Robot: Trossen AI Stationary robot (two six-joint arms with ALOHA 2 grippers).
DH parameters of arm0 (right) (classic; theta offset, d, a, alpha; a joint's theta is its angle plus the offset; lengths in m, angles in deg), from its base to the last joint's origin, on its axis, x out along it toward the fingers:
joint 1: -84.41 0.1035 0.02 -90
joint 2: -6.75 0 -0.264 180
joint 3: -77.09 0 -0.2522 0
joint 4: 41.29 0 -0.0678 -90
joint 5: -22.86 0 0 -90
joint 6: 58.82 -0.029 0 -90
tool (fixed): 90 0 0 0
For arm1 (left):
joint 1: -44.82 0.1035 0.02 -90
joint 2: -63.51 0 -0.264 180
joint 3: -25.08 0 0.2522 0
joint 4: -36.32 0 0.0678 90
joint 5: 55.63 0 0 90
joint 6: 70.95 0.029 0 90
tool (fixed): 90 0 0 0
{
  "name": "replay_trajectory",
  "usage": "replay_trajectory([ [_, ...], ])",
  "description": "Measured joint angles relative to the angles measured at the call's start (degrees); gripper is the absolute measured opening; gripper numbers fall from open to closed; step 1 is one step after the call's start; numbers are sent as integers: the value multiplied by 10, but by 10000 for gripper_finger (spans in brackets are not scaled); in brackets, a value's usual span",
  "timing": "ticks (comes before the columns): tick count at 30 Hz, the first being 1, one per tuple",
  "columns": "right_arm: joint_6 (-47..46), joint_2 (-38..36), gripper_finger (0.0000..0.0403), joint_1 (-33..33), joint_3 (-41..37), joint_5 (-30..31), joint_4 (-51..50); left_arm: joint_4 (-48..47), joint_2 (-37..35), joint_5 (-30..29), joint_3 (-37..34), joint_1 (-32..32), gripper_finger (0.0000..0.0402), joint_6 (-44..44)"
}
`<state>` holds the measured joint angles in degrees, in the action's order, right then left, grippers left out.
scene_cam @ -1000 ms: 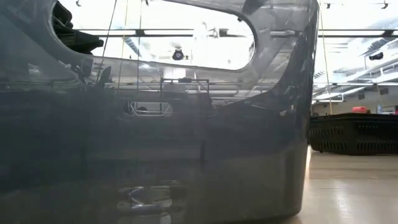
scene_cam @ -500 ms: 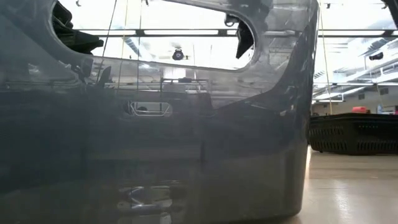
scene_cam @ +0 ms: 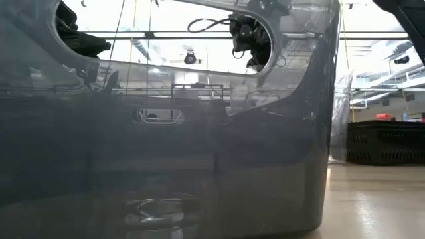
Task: Stack baskets by color
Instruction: Stack the bottom transparent bin on the top right transparent bin, then stack the left transparent bin on the stacked right transparent bin
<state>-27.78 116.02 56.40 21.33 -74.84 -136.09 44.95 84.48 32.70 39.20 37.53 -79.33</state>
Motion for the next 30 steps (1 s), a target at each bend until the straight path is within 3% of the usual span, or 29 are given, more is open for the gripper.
replay_trajectory([
  [16, -37, 73, 39, 7, -1, -10, 4, 0, 0, 0, 0, 0, 32, 0],
  [26, -61, 57, 121, 22, -1, 80, -1, 0, 0, 0, 0, 0, 28, 0],
  [30, -69, 39, 133, 26, -1, 82, 28, 0, 0, 0, 0, 0, 34, 0],
])
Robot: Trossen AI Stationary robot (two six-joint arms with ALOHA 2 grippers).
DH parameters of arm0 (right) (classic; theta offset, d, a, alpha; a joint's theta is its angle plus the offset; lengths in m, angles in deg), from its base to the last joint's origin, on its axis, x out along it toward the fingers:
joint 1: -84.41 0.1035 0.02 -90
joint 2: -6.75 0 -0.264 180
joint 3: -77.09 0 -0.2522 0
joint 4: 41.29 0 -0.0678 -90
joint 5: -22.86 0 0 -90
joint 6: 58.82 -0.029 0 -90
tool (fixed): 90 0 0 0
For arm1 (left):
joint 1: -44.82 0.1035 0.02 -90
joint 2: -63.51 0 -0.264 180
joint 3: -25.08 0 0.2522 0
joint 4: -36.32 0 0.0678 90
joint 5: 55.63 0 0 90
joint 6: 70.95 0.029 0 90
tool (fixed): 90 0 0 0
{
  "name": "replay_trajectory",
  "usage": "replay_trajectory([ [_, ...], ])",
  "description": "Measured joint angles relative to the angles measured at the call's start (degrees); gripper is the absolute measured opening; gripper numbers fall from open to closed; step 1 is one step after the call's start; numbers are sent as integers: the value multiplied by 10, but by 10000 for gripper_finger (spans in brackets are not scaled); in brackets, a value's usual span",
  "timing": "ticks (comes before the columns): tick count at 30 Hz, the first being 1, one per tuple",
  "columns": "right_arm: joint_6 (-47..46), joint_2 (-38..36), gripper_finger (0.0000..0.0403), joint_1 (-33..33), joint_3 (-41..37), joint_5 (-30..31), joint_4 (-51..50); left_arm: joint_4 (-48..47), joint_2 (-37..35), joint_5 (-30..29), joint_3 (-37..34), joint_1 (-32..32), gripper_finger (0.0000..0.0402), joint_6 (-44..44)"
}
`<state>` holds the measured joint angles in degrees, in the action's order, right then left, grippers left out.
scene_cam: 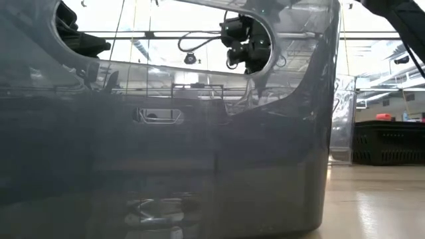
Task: Stack baskets by color
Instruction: Stack the left transparent bin on the stacked right transparent bin
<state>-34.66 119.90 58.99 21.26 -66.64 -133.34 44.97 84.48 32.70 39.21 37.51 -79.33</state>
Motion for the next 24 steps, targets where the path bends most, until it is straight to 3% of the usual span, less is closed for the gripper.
replay_trajectory([
  [7, -36, -16, 133, 34, 0, -7, 111, 0, 0, 0, 0, 0, 35, 0],
  [14, -49, -16, 134, 84, -21, -108, 234, 0, 0, 0, 0, 0, 28, 0],
  [24, -76, -16, 138, 177, -114, -27, 413, 0, 0, 0, 0, 0, 35, 0],
])
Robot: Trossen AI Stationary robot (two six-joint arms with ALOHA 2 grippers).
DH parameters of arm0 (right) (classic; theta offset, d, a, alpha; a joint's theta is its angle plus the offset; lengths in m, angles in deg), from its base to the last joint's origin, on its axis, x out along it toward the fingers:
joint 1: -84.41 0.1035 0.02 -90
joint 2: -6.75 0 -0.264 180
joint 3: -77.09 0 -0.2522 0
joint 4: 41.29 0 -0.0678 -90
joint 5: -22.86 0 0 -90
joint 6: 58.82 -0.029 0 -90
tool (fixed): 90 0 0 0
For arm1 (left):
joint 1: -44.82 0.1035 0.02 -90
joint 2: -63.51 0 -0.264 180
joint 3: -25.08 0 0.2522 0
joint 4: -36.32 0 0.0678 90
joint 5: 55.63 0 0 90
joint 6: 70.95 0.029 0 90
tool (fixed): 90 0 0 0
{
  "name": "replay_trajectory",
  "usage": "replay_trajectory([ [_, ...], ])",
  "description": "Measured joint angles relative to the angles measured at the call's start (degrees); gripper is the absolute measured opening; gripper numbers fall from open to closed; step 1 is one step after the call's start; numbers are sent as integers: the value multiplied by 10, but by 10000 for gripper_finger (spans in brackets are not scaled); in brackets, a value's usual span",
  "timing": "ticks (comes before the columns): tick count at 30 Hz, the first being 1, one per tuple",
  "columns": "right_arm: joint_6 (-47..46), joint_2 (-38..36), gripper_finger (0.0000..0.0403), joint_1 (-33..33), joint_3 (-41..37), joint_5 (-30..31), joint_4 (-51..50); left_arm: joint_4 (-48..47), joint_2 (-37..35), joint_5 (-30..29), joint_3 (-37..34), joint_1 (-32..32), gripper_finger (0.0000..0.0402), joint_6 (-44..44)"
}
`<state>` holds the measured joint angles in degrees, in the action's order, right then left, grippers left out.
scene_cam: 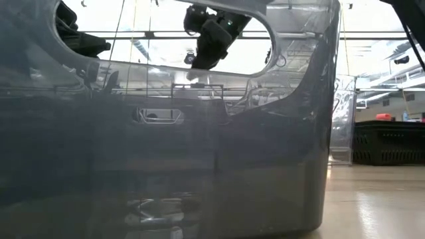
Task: Stack baskets by color
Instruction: Stack the left transparent bin on the stacked right transparent bin
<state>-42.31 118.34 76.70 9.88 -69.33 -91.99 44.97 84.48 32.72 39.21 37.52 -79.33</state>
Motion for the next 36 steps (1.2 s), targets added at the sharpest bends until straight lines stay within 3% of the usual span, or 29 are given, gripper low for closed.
replay_trajectory([
  [9, -9, 11, 187, 17, -9, -8, 62, 0, 0, 0, 0, 0, 25, 0],
  [16, -7, 66, 230, 28, -9, -4, 122, 1, 0, 0, 0, 0, 33, 0],
  [23, 10, 108, 246, 33, -8, -2, 175, 1, 8, 0, 0, 0, 35, 0],
  [29, 10, 123, 229, 30, -9, -1, 159, 3, 8, 0, 0, 0, 28, 0],
  [36, 12, 122, 142, 30, -9, 30, 132, 1, 7, 0, 0, 0, 34, 0],
])
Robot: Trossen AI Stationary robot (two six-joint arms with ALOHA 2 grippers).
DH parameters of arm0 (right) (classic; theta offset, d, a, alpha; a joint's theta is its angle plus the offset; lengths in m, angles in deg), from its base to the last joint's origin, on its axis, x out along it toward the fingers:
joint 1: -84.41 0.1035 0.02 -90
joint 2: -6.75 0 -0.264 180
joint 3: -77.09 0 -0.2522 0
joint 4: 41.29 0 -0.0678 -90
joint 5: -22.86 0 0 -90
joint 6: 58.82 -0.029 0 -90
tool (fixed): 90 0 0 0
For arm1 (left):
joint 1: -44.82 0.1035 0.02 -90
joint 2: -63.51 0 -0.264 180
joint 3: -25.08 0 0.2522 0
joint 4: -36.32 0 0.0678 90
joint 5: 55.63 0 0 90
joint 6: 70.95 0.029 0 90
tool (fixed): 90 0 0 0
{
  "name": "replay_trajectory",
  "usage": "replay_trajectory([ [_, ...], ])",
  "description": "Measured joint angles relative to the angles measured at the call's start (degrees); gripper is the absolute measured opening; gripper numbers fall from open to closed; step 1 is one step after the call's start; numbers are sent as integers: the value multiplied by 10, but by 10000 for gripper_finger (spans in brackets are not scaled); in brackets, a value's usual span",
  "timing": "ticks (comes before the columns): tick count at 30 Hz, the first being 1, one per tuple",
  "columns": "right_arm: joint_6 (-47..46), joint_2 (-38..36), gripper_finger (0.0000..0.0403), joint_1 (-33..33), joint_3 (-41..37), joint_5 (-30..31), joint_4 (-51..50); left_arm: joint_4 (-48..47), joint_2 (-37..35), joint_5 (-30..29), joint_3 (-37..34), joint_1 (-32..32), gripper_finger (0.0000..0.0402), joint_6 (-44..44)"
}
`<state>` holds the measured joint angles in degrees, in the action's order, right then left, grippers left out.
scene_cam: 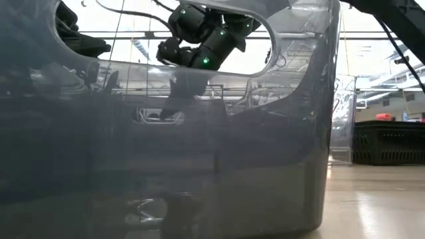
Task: Stack baskets by color
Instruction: Stack the left transparent bin on the stacked right transparent bin
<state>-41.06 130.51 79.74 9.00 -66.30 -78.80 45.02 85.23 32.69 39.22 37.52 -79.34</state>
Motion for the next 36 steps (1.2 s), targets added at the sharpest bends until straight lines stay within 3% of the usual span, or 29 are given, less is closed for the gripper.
replay_trajectory([
  [9, 17, 0, 11, -1, 0, 2, -50, 0, 0, 0, 0, 0, 28, 0],
  [16, 33, 0, 9, -1, 22, 45, -87, 0, 0, 0, 0, 0, 35, 0],
  [30, 41, 0, 5, 16, 196, 124, -280, 0, 0, 0, 0, 0, 26, 0],
  [36, 45, -13, 5, 47, 246, 129, -351, -1, 0, 0, 0, 0, 34, 0],
])
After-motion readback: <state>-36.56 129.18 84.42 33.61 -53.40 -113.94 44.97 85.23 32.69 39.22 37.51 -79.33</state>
